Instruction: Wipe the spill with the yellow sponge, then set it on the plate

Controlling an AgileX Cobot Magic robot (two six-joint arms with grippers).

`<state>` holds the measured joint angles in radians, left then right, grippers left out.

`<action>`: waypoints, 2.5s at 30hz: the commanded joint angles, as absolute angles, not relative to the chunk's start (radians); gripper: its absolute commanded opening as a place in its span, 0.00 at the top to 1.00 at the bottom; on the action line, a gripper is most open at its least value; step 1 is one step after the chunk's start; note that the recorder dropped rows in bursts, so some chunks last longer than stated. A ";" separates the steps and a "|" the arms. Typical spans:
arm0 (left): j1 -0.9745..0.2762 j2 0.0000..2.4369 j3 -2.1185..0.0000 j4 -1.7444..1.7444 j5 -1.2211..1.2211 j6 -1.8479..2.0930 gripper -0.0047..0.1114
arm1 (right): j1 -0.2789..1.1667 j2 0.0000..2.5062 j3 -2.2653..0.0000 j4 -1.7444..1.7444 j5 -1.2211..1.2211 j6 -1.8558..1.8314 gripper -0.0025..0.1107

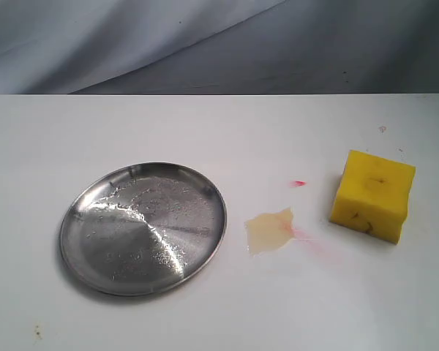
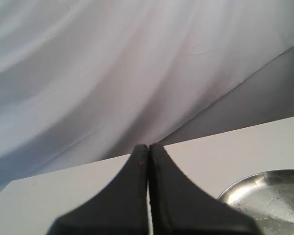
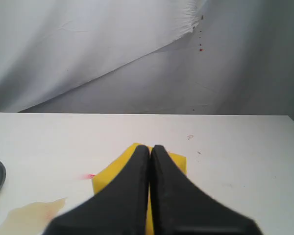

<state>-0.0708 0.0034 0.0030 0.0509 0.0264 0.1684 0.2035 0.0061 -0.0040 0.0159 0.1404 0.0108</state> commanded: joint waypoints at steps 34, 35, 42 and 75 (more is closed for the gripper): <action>-0.069 0.000 0.000 0.042 0.022 0.160 0.96 | 0.197 0.807 -0.509 0.300 0.347 0.022 0.98; -0.069 0.000 0.000 0.042 0.022 0.160 0.96 | 0.197 0.911 -0.586 0.268 0.402 0.022 0.98; -0.069 0.000 0.000 0.042 0.022 0.160 0.96 | 0.197 1.328 -0.853 0.191 0.541 0.084 0.39; -0.069 0.000 0.000 0.042 0.022 0.160 0.96 | 0.211 1.790 -0.886 -0.070 0.403 0.203 0.98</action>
